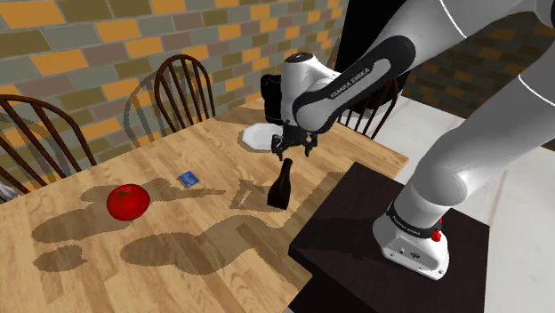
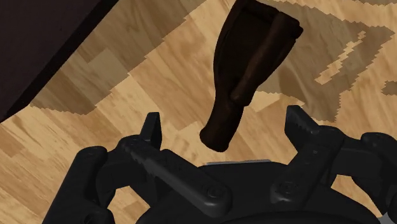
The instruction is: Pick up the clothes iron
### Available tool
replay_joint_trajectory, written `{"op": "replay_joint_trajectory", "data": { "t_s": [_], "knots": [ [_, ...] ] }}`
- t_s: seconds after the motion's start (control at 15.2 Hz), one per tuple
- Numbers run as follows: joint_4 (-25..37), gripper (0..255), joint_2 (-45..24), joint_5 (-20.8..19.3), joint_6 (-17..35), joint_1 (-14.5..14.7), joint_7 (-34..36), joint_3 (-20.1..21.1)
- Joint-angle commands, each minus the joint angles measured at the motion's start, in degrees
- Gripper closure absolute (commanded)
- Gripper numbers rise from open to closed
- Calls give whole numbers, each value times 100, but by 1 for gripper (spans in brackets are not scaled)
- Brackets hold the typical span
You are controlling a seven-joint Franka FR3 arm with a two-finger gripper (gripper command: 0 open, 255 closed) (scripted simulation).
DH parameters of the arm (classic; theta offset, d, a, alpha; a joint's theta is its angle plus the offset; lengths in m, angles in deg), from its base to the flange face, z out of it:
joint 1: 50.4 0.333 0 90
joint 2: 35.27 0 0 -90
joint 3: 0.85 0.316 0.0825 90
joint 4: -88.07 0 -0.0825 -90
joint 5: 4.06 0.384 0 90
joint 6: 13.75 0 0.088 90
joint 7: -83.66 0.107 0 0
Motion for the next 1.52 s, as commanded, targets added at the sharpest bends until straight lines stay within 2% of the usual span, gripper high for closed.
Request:
{"op": "replay_joint_trajectory", "data": {
  "t_s": [0.0,0.26,0.53,0.79,0.92,0.99,1.45],
  "knots": [
    [77,0,-548,-365,460,-180,583,167],
    [410,0,-1688,-1582,1108,-438,2032,262],
    [443,0,-2005,-1943,1344,-393,2331,150],
    [508,0,-2446,-2476,1656,-317,2749,-31],
    [507,0,-2445,-2471,1657,-307,2746,-40],
    [509,255,-2448,-2473,1657,-305,2750,-40],
    [518,255,-2457,-2479,1656,-305,2751,-43]
  ]
}}
